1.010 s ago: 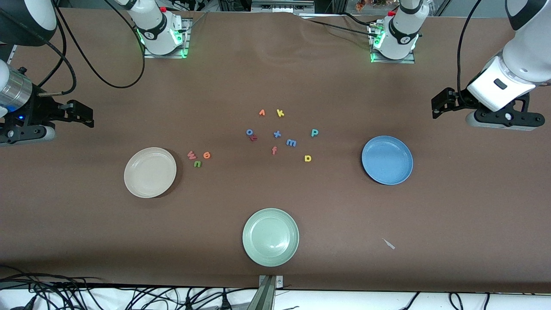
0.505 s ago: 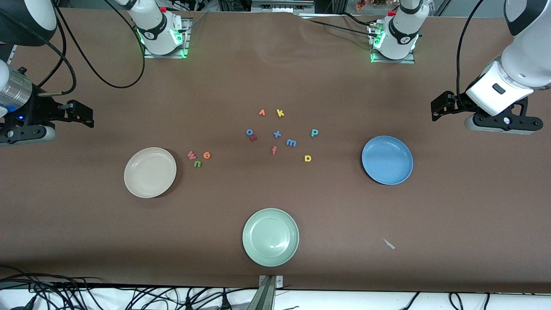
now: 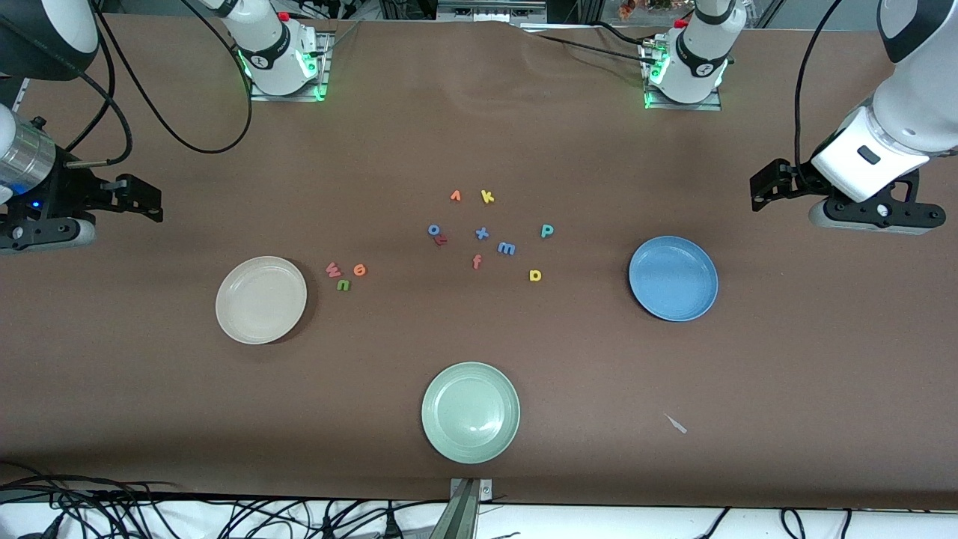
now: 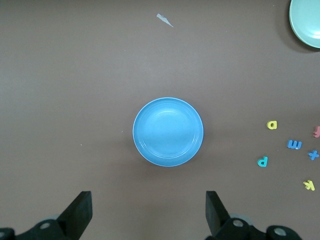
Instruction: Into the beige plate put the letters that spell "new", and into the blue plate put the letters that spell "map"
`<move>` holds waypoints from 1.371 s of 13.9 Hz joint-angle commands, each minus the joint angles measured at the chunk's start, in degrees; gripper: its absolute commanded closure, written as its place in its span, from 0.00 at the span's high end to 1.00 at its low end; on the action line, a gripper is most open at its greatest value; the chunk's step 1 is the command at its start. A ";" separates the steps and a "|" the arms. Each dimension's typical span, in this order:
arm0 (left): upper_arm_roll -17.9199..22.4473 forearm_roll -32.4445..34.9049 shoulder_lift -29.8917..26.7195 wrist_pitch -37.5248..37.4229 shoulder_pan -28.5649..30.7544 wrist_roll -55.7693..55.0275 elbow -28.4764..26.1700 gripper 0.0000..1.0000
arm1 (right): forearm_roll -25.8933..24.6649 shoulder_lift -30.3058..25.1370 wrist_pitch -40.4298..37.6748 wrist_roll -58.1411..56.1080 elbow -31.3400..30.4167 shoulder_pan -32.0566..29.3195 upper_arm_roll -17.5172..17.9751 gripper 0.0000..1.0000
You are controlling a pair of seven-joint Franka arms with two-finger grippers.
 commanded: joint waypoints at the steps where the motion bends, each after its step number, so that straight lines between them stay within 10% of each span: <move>1: -0.04 1.43 0.69 -0.90 0.18 1.08 1.68 1.00 | -0.55 0.44 -0.62 0.58 1.38 0.03 0.06 1.00; 19: -0.22 1.52 0.95 -0.64 0.01 1.00 1.68 1.00 | -0.64 0.44 -0.44 0.40 1.56 -0.05 -0.03 1.00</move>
